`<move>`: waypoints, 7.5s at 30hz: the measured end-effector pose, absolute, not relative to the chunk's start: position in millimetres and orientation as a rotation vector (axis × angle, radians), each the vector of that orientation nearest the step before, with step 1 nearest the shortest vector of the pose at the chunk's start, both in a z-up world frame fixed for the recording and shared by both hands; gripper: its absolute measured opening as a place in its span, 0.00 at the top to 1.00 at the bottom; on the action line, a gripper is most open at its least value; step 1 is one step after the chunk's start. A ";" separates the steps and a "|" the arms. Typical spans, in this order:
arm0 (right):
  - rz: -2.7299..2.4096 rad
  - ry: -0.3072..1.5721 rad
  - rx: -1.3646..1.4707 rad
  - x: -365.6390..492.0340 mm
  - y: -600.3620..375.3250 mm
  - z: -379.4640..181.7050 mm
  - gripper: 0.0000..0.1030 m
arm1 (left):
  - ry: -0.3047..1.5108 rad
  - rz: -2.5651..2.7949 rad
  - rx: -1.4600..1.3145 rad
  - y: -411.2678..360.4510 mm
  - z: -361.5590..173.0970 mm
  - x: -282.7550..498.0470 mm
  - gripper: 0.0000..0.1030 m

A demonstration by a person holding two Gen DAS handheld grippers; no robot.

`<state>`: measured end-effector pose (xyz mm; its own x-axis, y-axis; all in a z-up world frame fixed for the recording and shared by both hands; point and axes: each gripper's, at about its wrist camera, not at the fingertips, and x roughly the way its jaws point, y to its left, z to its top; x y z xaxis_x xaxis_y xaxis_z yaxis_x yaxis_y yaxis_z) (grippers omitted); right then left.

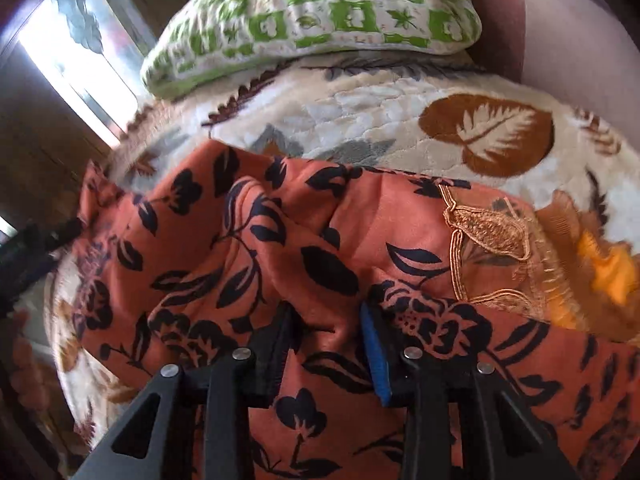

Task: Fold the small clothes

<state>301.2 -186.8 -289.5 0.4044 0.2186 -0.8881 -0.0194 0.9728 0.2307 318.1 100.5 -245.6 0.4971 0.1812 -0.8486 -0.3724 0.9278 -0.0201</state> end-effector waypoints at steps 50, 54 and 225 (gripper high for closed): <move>0.387 0.901 0.132 216.1 -91.3 -258.1 0.36 | 0.923 0.066 -1.100 263.0 -321.6 330.1 0.61; 0.357 0.871 0.141 204.0 -108.0 -249.6 0.62 | 0.924 0.044 -1.045 251.7 -320.1 337.7 0.89; 0.000 0.901 0.661 -2.3 -408.9 -242.6 0.66 | 0.885 -0.184 0.263 8.2 -245.6 174.6 0.00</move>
<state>-2.3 -408.9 -242.6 0.6349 0.2680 -0.7246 0.2682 0.8031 0.5320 174.6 8.2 -245.6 0.6211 -0.0499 -0.7822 0.2662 0.9521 0.1506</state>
